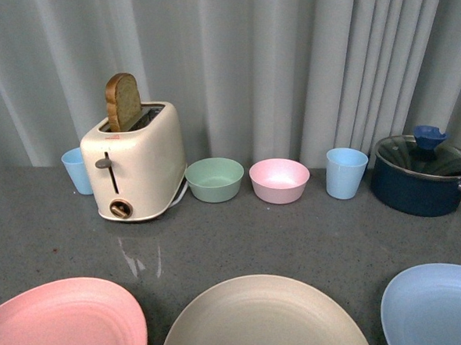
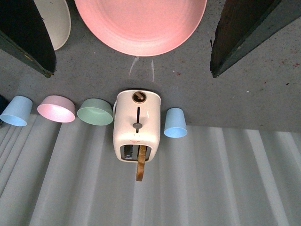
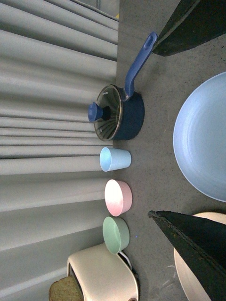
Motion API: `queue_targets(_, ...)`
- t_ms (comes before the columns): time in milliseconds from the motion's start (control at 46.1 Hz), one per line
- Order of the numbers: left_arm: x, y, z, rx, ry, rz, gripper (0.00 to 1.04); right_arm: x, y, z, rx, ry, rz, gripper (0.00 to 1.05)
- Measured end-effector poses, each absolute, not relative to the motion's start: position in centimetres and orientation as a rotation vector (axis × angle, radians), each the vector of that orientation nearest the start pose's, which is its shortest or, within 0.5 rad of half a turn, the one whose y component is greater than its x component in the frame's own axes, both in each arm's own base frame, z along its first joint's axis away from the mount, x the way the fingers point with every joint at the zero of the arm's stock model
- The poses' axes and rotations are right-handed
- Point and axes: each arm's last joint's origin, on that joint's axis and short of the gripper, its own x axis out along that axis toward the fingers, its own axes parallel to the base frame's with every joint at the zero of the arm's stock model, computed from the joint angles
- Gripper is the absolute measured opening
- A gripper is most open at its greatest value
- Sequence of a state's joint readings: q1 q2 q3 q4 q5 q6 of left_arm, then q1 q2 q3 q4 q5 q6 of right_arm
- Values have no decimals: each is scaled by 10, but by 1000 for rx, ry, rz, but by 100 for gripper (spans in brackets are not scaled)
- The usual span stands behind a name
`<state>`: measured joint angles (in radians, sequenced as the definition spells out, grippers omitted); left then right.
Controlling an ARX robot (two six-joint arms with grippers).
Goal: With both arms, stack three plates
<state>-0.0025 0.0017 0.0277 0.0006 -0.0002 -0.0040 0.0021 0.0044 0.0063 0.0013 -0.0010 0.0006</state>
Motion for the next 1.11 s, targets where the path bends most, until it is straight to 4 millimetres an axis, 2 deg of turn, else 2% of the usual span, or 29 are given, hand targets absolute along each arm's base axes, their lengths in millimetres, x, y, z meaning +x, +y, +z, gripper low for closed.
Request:
queue_targets(326, 96, 0, 173, -4, -27, -3, 98, 98, 0, 165, 1, -3, 3, 97)
queue_targets(347, 96, 0, 172, -26, -8, -13, 98, 98, 0, 165, 1, -3, 3, 97)
queue_targets(413, 99, 3, 170, -207, 223, -78, 98, 98, 0, 165, 1, -3, 2, 97)
queue_targets(456, 109, 11, 171, -405, 364, -64, 98, 98, 0, 165, 1, -3, 6, 97)
queue_targets(499, 119, 19, 174, -464, 405, -31, 98, 98, 0, 165, 1, -3, 2, 97)
queue_targets(630, 154, 41, 188, -463, 392, -62, 98, 98, 0, 165, 1, -3, 4, 97)
queue_targets(738, 185, 63, 187, -402, 398, -48, 98, 98, 0, 165, 1, -3, 3, 97)
queue_targets(912, 233, 104, 160, -255, 482, 88, 98, 98, 0, 165, 1, -3, 3, 97)
queue_targets(1107, 260, 116, 123, -201, 643, -35, 98, 98, 0, 165, 1, -3, 3, 97)
